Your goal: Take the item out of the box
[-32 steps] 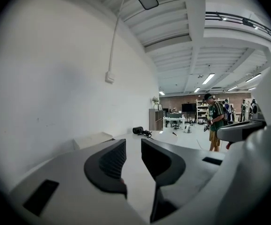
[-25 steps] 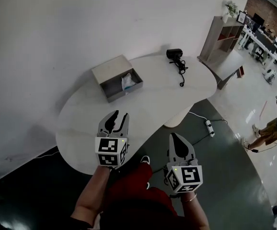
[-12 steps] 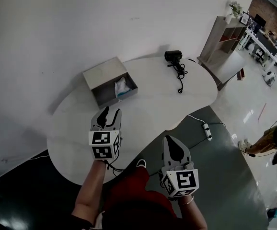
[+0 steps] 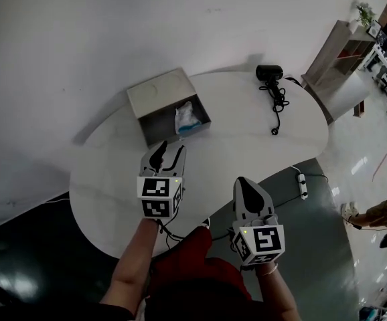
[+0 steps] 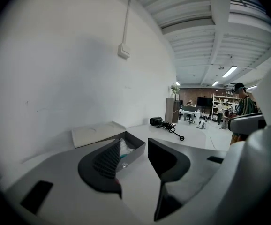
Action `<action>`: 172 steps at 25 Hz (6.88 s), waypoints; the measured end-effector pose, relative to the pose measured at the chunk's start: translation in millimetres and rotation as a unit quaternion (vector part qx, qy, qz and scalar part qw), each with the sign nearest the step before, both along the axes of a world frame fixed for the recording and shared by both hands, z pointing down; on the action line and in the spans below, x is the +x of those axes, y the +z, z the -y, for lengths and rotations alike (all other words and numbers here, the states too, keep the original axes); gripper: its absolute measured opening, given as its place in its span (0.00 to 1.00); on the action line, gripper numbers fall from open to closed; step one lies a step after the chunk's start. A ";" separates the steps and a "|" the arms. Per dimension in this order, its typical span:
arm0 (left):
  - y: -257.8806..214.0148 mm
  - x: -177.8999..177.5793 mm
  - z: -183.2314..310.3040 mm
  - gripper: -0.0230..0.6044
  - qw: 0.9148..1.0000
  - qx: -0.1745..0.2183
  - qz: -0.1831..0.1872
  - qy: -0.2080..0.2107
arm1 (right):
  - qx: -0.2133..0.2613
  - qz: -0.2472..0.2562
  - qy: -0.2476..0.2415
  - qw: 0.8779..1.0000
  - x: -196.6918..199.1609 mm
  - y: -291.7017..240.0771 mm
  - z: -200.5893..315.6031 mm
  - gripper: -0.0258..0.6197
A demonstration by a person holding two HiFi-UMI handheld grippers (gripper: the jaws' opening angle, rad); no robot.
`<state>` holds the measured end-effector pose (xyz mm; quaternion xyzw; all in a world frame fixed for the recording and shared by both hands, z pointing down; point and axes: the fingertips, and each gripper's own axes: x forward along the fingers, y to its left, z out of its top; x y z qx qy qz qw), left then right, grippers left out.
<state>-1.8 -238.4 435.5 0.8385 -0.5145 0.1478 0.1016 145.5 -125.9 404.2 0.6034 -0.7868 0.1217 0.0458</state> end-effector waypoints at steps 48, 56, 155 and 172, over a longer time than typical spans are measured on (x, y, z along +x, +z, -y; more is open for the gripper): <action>102.0 31.0 152.7 0.35 0.977 -0.164 0.124 0.056 | -0.093 -0.010 -0.064 0.994 -30.1 84.2 188.2 0.06; 121.0 32.7 158.9 0.34 0.966 -0.195 0.149 0.076 | -0.100 -0.006 -0.058 0.993 -33.9 91.6 202.3 0.06; -77.4 9.7 -106.4 0.21 0.995 0.030 0.001 -0.095 | 0.017 0.027 -0.162 0.986 -14.0 -32.5 27.6 0.06; -76.2 13.1 -166.5 0.21 0.992 0.040 -0.009 -0.116 | 0.034 0.028 -0.169 0.985 -8.7 -40.8 -22.8 0.06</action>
